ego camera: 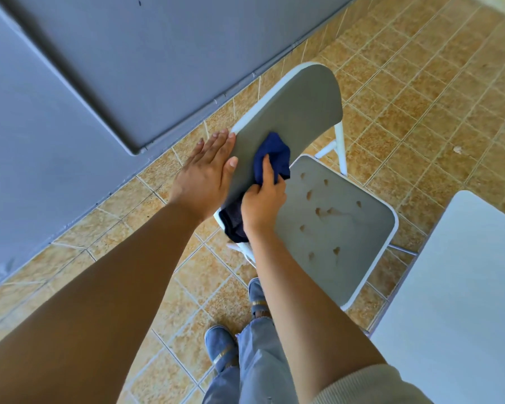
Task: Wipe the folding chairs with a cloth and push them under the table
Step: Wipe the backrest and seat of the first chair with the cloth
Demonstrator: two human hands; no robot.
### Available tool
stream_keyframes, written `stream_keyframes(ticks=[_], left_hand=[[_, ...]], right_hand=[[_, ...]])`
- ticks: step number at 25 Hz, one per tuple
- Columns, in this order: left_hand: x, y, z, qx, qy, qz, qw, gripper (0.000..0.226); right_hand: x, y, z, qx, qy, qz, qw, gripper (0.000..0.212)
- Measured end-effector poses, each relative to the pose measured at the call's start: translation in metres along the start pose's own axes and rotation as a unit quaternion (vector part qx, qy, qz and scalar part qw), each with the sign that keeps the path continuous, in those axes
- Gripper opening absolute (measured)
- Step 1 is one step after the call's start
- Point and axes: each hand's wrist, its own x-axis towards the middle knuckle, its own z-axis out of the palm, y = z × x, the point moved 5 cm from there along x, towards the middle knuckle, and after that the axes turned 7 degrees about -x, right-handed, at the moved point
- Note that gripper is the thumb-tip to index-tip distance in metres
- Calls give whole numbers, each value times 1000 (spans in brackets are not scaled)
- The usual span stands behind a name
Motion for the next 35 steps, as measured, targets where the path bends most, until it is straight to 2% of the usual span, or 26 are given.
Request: stream_keyframes(ticks=[2,5,9,13,15,17,19,20,22,25,27,30,32,35], left_hand=[[0,0,0,-9,3,-3,1000,66],[1,1,1,-20,17,-11,1000,64],[-1,2,4,-24,39,-15,999,57],[0,-1,6,-21,47,0,999,59],[5,-2,7,-15,47,7,999,59],[13,-1,7,-12,45,15,999,60],[24,0,6,-13,42,15,999,62],[29,1,6,-15,39,14,999,61],[42,5,6,-19,31,14,999,59],[62,10,5,-6,30,17,999,59],[77,13,7,-1,18,14,1000,61],[102,20,14,-10,2,9,1000,61],[119,24,18,-23,-10,-2,1000,58],[137,32,23,-12,-11,4,1000,60]], right_hand=[[-36,-18,3,-11,17,-79,997,60],[-92,-1,12,-35,-17,-120,992,65],[-92,50,13,-46,-64,-30,996,65],[-25,30,10,-32,-39,23,998,59],[-4,4,5,-28,8,-9,1000,59],[-15,-12,2,-31,29,-78,996,60],[-47,-4,5,-42,-1,-126,991,61],[-58,9,6,-39,-20,-118,992,62],[-48,37,11,-18,-43,-41,998,61],[21,42,5,12,-25,57,998,63],[67,14,-6,5,19,36,999,61],[71,-26,-15,24,52,-68,996,61],[43,-20,-12,0,25,-97,995,61],[35,17,-8,-31,-29,-62,997,63]])
